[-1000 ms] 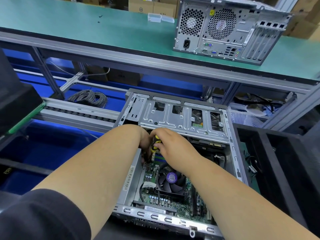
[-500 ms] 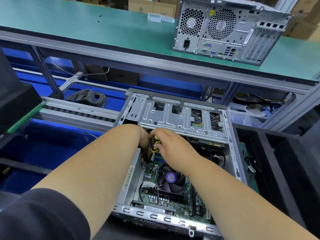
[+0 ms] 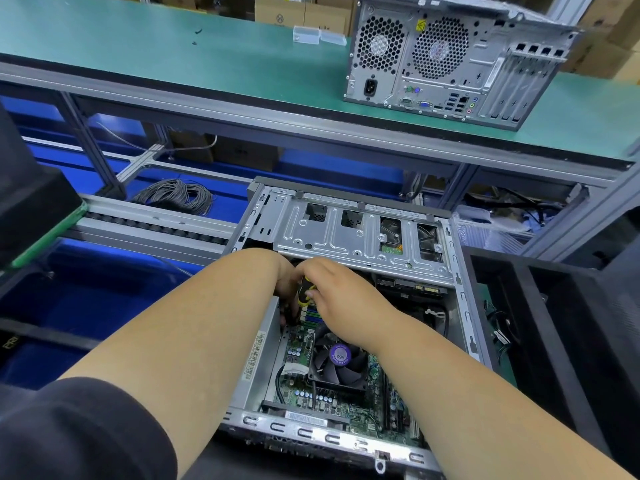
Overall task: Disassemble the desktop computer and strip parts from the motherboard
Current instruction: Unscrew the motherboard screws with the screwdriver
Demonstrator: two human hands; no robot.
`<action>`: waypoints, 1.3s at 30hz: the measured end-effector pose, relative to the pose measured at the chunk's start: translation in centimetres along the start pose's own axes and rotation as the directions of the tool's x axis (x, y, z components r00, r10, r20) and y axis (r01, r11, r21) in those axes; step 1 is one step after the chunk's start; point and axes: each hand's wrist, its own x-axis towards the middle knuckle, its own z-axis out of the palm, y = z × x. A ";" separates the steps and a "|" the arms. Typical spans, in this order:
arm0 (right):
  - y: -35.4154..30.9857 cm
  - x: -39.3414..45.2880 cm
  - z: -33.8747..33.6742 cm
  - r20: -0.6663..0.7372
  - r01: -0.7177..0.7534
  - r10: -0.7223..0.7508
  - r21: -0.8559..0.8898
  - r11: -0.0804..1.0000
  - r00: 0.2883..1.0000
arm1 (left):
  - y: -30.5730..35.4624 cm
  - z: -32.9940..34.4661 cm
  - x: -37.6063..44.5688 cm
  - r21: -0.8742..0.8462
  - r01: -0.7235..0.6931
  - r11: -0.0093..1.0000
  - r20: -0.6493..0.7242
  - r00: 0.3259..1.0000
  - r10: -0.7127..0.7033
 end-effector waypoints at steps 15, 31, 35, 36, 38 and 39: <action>0.0 0.1 0.0 0.054 0.000 0.002 -0.051 0.999 0.999 | -0.3 0.0 0.8 0.047 0.027 0.999 -0.026 0.999 -0.025; 0.3 0.1 0.1 0.045 0.011 -0.009 -0.061 0.998 0.999 | -0.3 -0.1 0.8 0.023 0.012 1.000 0.024 1.000 -0.012; 0.2 0.1 0.1 0.050 0.015 -0.012 -0.060 0.998 0.999 | -0.3 0.0 0.7 0.046 0.007 0.999 0.027 1.000 -0.008; 0.2 0.1 0.1 0.050 0.015 -0.012 -0.056 0.998 0.999 | -0.3 0.0 0.6 0.048 0.004 0.999 0.030 1.000 -0.006; 0.2 0.1 0.1 0.049 0.013 -0.011 -0.050 0.999 0.999 | -0.3 0.0 0.5 0.047 0.001 0.999 0.026 1.000 -0.002; 0.2 0.1 0.1 0.049 0.013 -0.011 -0.049 0.999 0.999 | -0.2 -0.1 0.4 0.046 0.000 0.999 0.022 1.000 -0.001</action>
